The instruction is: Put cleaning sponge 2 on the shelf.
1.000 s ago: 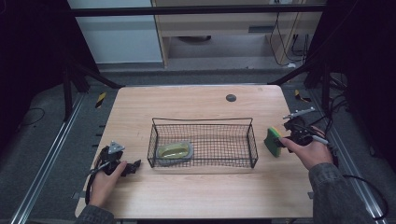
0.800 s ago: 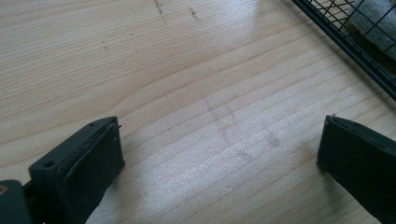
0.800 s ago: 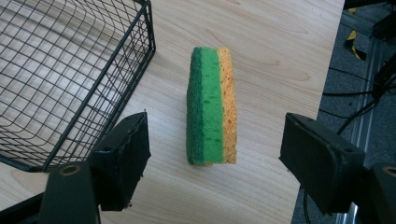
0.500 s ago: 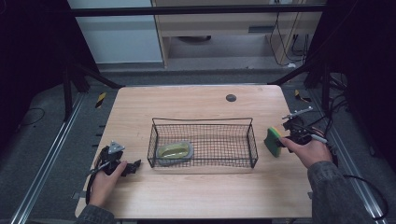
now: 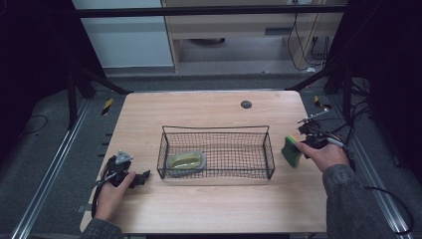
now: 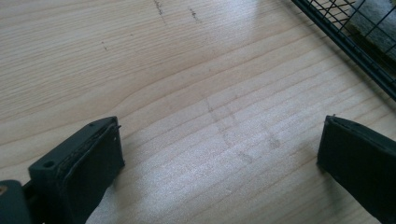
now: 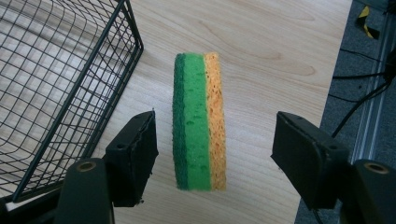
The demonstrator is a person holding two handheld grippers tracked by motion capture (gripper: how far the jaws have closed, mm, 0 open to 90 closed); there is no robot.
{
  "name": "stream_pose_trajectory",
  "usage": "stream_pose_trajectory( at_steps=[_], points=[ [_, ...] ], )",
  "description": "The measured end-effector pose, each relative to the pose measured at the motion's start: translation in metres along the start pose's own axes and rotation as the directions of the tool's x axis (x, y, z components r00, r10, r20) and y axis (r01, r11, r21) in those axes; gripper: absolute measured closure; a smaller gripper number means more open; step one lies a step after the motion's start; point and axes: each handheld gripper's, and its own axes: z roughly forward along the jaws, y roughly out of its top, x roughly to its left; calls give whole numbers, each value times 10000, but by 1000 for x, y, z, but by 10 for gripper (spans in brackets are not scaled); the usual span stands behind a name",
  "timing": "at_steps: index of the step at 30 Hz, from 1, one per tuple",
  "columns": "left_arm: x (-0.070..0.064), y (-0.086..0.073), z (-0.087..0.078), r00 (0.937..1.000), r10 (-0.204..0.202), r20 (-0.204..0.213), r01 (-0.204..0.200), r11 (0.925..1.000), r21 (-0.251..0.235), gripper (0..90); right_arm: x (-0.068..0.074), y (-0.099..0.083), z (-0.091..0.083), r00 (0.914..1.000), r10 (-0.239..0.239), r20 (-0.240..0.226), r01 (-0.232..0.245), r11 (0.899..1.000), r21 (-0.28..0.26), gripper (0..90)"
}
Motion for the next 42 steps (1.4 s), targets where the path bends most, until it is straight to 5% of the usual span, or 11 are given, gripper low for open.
stream_pose_trajectory(
  at_steps=[22, 25, 42],
  points=[
    [0, 0, 1, 10000, -25, 26, 25, 10000, -13, 0, 6, 13, 30, 9996, -201, -185, 218, 9949, 988, 503],
    [0, 0, 1, 10000, -25, 26, 25, 10000, -11, 0, 8, 12, 31, 9991, -315, -297, 345, 9937, 1068, 610],
    [0, 1, 1, 10000, 1, 14, -1, 10000, 15, 0, 20, 11, -34, 9960, -748, -491, 708, 9944, -788, 634]
  ],
)
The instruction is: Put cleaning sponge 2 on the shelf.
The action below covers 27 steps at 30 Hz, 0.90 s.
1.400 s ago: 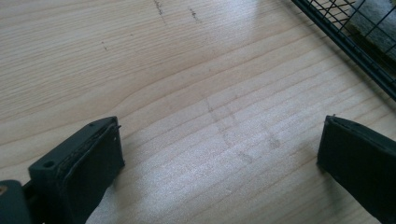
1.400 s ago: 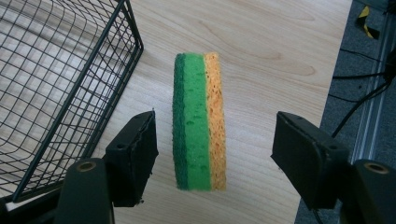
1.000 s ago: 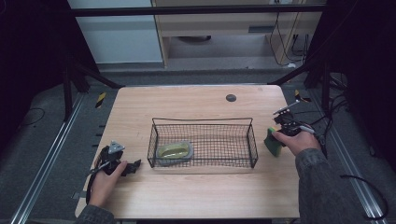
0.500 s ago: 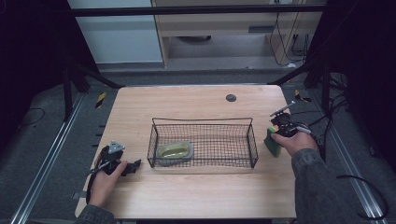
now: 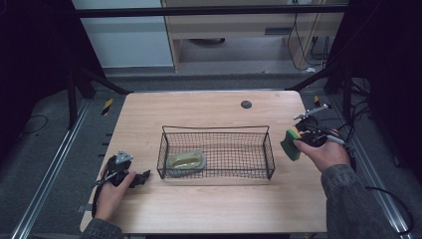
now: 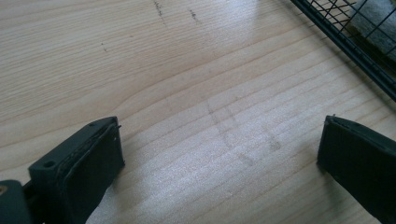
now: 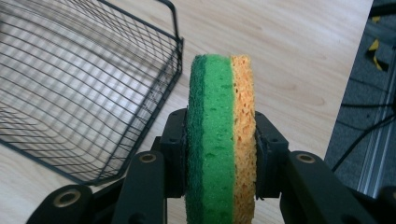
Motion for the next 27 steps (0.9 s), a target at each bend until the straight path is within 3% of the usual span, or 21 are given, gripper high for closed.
stream_pose_trajectory(
  at_steps=[14, 27],
  points=[
    [0, 0, 0, 10000, -3, -8, 3, 10000, -26, 0, 25, 30, -30, 9975, -698, -128, 687, 9949, -737, 632],
    [0, 0, 0, 10000, -3, -1, 3, 10000, -21, 0, 44, 44, -31, 9933, -1115, -320, 1088, 9912, -750, 639]
  ],
)
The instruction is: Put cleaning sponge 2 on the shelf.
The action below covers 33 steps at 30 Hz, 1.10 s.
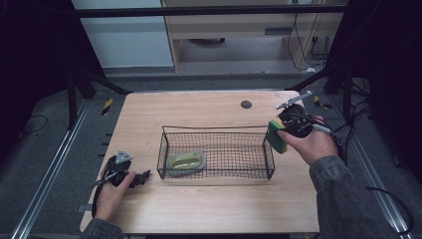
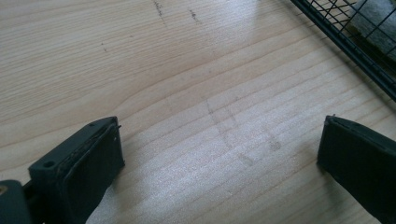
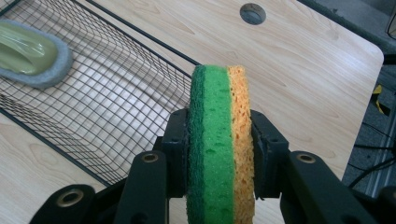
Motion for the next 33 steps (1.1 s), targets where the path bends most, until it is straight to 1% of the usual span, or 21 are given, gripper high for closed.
stream_pose_trajectory(
  at_steps=[8, 19, 26, 33],
  points=[
    [0, 0, 0, 10000, -5, 4, 5, 10000, -1, 0, 10, 7, 3, 9998, -130, -140, 128, 9998, -130, 639],
    [0, 0, 0, 10000, -28, -1, 28, 10000, -22, 0, 27, 13, 18, 9988, -333, -351, 332, 9994, -21, 640],
    [0, 0, 0, 10000, -9, -4, 9, 10000, -24, 0, 33, 11, 29, 9983, -407, -418, 410, 9991, 74, 640],
    [0, 0, 0, 10000, -16, -5, 16, 10000, -22, 0, 37, 7, 38, 9981, -414, -448, 424, 9989, 214, 640]
  ],
)
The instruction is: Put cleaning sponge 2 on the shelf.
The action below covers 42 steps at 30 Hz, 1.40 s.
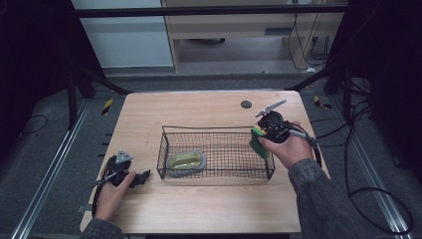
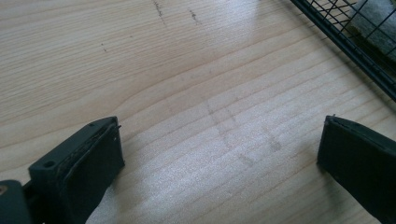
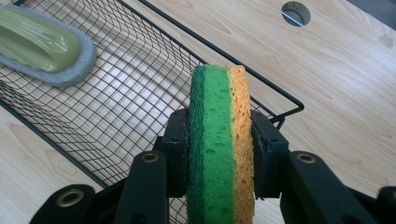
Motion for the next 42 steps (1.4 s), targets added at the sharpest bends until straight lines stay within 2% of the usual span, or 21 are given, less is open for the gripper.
stream_pose_trajectory(
  at_steps=[5, 13, 22, 42],
  points=[
    [0, 0, 0, 10000, 5, -4, -5, 10000, 1, 0, -1, -1, 8, 9999, 79, 74, -80, 9999, 111, 640],
    [0, 0, 0, 10000, 34, 8, -34, 10000, 16, 0, -4, 2, 32, 9992, 75, 382, -87, 9995, 314, 640],
    [0, 0, 0, 10000, -4, 21, 4, 10000, 14, 0, -4, -2, 54, 9984, 209, 530, -242, 9977, 627, 640],
    [0, 1, 1, 10000, -21, 43, 21, 10000, 0, 0, -3, -4, 67, 9979, 246, 601, -297, 9958, 867, 638]
  ],
)
